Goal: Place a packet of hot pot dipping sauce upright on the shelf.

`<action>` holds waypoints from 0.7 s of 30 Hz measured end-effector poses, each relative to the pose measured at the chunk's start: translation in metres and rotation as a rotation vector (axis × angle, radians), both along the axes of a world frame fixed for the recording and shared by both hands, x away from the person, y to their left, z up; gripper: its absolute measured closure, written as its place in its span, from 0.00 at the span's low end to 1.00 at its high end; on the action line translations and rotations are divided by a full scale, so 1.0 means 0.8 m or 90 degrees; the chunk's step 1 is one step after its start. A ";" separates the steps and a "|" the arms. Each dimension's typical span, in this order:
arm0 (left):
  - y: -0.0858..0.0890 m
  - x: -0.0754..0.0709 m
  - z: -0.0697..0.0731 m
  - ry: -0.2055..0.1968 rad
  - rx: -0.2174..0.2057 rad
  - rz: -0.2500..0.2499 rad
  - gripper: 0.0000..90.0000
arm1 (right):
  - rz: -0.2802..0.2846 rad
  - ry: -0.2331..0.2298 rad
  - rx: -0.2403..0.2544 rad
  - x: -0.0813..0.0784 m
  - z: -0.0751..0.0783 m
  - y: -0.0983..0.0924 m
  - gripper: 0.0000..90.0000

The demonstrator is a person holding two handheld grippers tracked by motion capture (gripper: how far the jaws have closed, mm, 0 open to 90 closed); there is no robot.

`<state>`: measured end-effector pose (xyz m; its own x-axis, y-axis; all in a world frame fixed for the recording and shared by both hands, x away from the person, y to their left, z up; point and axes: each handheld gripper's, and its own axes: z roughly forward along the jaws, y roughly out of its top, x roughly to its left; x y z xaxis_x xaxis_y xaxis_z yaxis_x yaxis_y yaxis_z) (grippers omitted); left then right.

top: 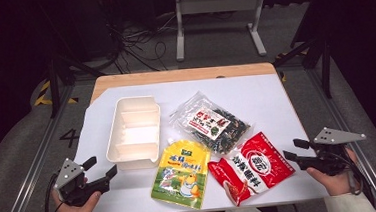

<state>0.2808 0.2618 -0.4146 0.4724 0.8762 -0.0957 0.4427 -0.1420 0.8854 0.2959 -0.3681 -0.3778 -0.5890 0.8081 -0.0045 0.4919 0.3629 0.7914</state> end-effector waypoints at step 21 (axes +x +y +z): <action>-0.008 0.001 0.005 0.005 -0.009 -0.023 0.27 | -0.029 0.082 0.018 0.004 -0.012 -0.003 0.41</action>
